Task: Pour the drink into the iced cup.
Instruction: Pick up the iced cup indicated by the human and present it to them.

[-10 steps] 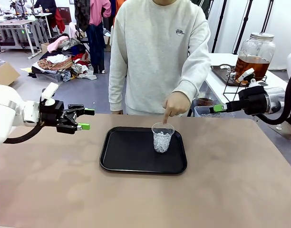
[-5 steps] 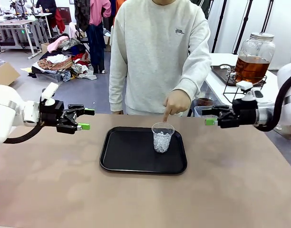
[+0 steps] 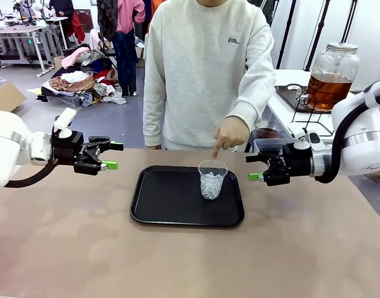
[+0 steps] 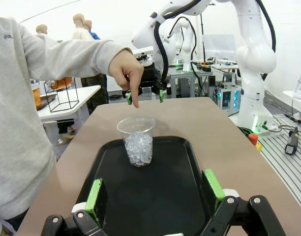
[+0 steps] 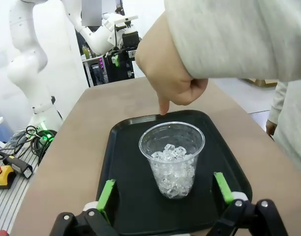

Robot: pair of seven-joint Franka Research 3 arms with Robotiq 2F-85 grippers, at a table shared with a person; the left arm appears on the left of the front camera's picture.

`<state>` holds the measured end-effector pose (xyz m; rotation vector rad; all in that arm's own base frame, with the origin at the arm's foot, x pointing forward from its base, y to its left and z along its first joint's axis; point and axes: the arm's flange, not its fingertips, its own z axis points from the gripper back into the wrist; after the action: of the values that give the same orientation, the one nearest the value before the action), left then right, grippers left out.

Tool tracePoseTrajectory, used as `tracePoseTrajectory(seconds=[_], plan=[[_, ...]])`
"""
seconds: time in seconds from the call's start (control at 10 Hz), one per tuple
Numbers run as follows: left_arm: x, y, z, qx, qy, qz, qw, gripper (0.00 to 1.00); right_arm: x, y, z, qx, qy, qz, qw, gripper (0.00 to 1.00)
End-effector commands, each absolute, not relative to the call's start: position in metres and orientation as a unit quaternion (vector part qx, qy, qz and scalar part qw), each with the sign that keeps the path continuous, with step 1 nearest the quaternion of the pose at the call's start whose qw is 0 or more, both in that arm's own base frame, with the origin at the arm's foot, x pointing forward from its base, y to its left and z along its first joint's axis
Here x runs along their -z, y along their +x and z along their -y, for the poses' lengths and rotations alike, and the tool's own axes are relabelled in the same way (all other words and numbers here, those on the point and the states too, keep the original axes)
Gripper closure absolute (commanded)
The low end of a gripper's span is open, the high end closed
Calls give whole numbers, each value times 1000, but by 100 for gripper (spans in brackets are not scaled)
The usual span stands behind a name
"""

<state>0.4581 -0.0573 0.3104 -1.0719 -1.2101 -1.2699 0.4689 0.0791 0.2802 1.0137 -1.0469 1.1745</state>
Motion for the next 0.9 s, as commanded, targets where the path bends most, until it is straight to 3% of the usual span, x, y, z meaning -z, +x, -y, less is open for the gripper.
tracePoseTrajectory(seconds=[0.0, 0.6, 0.8], plan=[[-311, 458, 58, 531, -446, 505, 515, 0, -283, 469, -75, -505, 437, 451, 592, 0], [-311, 458, 58, 531, -446, 505, 515, 0, -280, 469, -76, -503, 436, 451, 594, 0], [-311, 458, 58, 531, -446, 505, 515, 0, -267, 480, -83, -518, 429, 470, 571, 0]])
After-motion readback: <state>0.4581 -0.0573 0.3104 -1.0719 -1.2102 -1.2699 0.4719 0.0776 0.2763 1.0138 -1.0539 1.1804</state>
